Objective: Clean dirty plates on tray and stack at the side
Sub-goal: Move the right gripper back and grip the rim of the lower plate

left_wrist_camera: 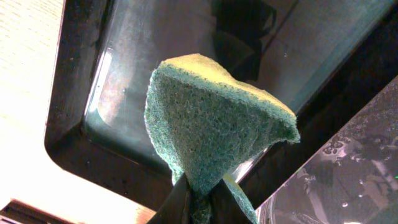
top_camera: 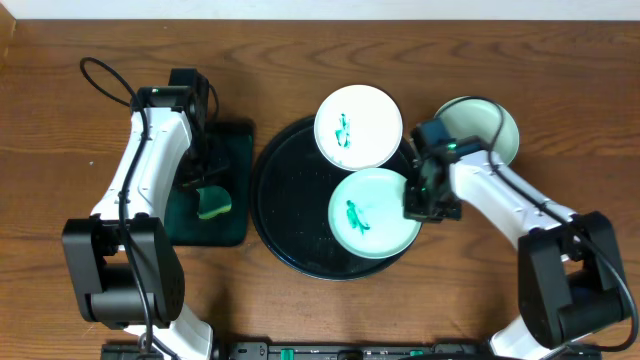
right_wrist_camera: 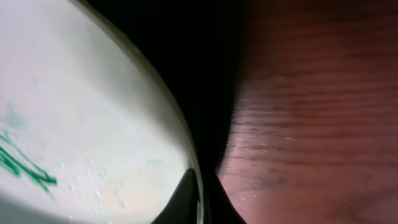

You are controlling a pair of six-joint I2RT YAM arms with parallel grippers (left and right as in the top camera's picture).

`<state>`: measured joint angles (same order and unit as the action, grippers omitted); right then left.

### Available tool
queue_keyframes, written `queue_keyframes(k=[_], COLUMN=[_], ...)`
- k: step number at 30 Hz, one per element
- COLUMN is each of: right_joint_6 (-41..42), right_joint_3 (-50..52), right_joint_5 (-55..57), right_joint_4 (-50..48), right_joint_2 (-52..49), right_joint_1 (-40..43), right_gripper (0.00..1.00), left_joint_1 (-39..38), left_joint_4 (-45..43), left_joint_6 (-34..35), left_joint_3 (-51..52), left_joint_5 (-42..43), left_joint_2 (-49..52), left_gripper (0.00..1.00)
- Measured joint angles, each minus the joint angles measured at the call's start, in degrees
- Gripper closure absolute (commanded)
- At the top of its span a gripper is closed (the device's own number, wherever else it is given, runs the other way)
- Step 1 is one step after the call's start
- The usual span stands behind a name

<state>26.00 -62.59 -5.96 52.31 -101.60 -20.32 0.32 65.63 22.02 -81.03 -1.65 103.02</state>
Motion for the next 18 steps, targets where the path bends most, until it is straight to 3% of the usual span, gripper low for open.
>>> queue_keyframes(k=[9,18], right_joint_6=[-0.83,0.35], right_joint_3=[0.02,0.15], right_joint_5=[0.17,-4.13], right_joint_4=[-2.95,-10.71], right_joint_2=[0.00,-1.99], right_joint_1=[-12.37,-10.19], right_gripper=[0.99,0.99], left_joint_1=[0.00,0.00], left_joint_4=[0.00,-2.27], left_joint_6=[0.00,-1.27], left_joint_3=[0.00,0.00], left_joint_5=[0.00,0.00], left_joint_2=[0.00,0.00], left_gripper=[0.93,0.93])
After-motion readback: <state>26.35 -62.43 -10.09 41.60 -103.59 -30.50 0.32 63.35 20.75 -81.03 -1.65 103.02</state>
